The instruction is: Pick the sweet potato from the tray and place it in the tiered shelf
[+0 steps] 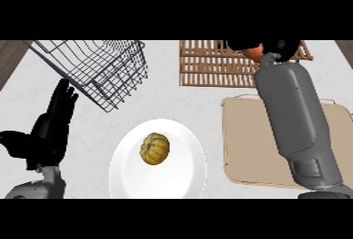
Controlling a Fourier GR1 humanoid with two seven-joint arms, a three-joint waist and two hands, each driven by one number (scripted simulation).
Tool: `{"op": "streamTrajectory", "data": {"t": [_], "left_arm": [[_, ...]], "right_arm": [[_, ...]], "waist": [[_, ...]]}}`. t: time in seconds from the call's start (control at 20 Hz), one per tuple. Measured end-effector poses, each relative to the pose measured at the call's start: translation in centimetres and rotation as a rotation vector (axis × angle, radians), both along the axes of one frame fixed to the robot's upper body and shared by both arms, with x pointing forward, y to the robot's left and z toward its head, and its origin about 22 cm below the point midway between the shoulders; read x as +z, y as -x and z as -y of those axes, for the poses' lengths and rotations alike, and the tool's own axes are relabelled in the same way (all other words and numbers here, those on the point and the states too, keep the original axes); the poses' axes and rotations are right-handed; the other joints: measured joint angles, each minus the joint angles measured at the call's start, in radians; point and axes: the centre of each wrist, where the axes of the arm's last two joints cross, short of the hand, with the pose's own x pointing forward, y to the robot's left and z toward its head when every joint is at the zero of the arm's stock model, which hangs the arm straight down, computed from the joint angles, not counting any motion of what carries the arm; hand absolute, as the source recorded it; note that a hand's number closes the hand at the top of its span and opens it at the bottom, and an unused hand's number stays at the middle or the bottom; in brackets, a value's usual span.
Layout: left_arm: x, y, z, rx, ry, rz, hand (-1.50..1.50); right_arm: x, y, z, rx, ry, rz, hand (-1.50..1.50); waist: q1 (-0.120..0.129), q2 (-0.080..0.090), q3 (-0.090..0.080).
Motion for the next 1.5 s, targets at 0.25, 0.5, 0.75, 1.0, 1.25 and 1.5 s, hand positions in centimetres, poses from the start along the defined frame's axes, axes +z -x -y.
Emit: {"op": "streamTrajectory", "data": {"t": [0.25, 0.5, 0.75, 1.0, 1.25, 1.5], "left_arm": [[0.0, 0.0, -0.3, 0.001, -0.003, -0.009, 0.0], [0.2, -0.2, -1.0, 0.002, -0.004, -0.008, 0.0], [0.6, 0.2, -0.9, 0.005, -0.001, -0.011, 0.0], [-0.1, 0.3, -1.3, 0.015, -0.003, -0.014, 0.0], [0.2, 0.4, -1.6, 0.029, -0.002, -0.018, 0.0], [-0.1, 0.7, -2.1, 0.038, -0.004, -0.025, 0.0]], "right_arm": [[-1.0, -1.6, 0.5, 0.033, -0.061, -0.04, -1.5], [-1.0, -2.5, 1.2, 0.074, -0.099, -0.019, -1.5], [0.2, -2.6, 1.8, 0.11, -0.153, 0.075, -1.5], [2.8, -2.1, 3.5, 0.082, -0.232, 0.17, -1.5], [4.5, 0.0, 6.9, -0.017, -0.28, 0.197, -1.5], [5.6, 3.4, 11.5, -0.107, -0.326, 0.188, -1.5]], "waist": [[0.001, 0.0, 0.0], [0.002, 0.0, 0.0], [-0.003, -0.003, 0.0], [-0.015, -0.006, 0.0], [-0.03, -0.012, -0.001], [-0.038, -0.014, -0.001]]}}
